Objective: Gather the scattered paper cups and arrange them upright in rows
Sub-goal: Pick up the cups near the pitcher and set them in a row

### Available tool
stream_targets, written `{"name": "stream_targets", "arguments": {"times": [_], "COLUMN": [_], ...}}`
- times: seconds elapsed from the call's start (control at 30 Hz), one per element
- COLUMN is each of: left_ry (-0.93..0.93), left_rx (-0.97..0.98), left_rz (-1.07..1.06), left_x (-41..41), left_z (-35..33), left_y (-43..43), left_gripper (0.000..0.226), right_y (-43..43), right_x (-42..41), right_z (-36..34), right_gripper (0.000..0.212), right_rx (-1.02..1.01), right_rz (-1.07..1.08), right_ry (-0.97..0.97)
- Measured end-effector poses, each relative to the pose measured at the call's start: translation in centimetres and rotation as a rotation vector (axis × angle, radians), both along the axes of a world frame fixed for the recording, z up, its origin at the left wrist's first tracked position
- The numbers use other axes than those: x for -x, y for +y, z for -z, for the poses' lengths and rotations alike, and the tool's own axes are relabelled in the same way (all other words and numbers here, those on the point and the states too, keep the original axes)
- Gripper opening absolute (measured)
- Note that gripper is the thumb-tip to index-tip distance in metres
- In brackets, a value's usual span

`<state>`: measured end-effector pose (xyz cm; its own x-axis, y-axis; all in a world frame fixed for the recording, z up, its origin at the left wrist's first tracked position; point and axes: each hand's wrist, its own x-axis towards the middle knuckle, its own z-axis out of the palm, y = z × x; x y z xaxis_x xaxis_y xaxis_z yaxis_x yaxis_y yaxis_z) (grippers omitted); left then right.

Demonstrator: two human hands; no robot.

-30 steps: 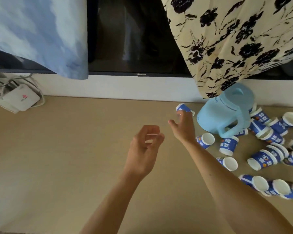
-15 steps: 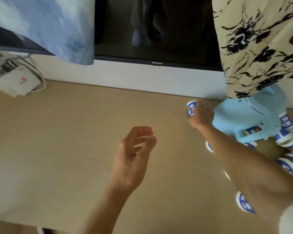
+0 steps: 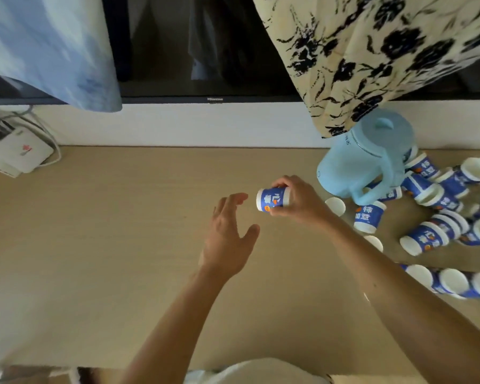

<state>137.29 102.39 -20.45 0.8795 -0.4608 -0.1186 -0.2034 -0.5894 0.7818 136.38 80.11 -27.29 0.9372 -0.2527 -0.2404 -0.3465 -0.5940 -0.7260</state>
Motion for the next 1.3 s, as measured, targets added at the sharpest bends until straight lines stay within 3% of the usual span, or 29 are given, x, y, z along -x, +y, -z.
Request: {"name": "stream_targets", "arguments": {"times": [0.1,0.2,0.43,0.53,0.6,0.7,0.8,0.93,1.07,1.2,1.3], "left_ry": [-0.101,-0.144,-0.219,-0.178,-0.142,-0.087,-0.050,-0.004,0.005,0.029,0.062], "left_rx": [-0.084,-0.107,-0.091,-0.035,-0.006,0.054,0.079,0.070,0.061,0.050,0.045], "left_rz": [0.149,0.255,0.201,0.112,0.043,-0.039,-0.096,-0.140,-0.206,-0.256,-0.286], "left_x": [0.4,1.5,3.4,3.4,3.5,4.0,4.5,5.1,5.6,6.0,6.1], "left_z": [0.7,1.3,2.1,2.2,2.1,2.0,1.9,1.9,2.2,2.3,2.3], "left_y": [-0.9,-1.8,-3.1,-2.3,-1.7,-1.2,-0.8,0.3,1.7,2.7,3.1], "left_gripper": [0.081,0.091,0.067,0.070,0.069,0.062,0.065,0.067,0.067,0.066,0.064], "right_y": [0.1,0.7,1.3,-0.1,-1.5,-3.3,-4.7,-6.3,-6.8,-6.8,-6.2], "right_x": [2.6,4.7,7.6,8.7,8.7,7.9,6.7,5.8,5.2,4.7,4.5], "right_z": [-3.2,-4.8,-5.8,-4.0,-1.9,1.2,3.4,4.9,5.7,5.5,4.5], "right_gripper": [0.069,0.083,0.091,0.078,0.066,0.069,0.064,0.039,0.032,0.035,0.049], "right_rx": [-0.121,-0.224,-0.425,-0.516,-0.242,0.481,0.758,0.926,0.975,0.896,0.718], "right_rz": [-0.046,-0.047,0.014,0.267,0.415,0.218,0.048,-0.052,-0.095,-0.127,-0.009], "right_ry": [0.055,0.102,0.097,-0.008,-0.039,0.137,0.288,0.405,0.475,0.470,0.430]}}
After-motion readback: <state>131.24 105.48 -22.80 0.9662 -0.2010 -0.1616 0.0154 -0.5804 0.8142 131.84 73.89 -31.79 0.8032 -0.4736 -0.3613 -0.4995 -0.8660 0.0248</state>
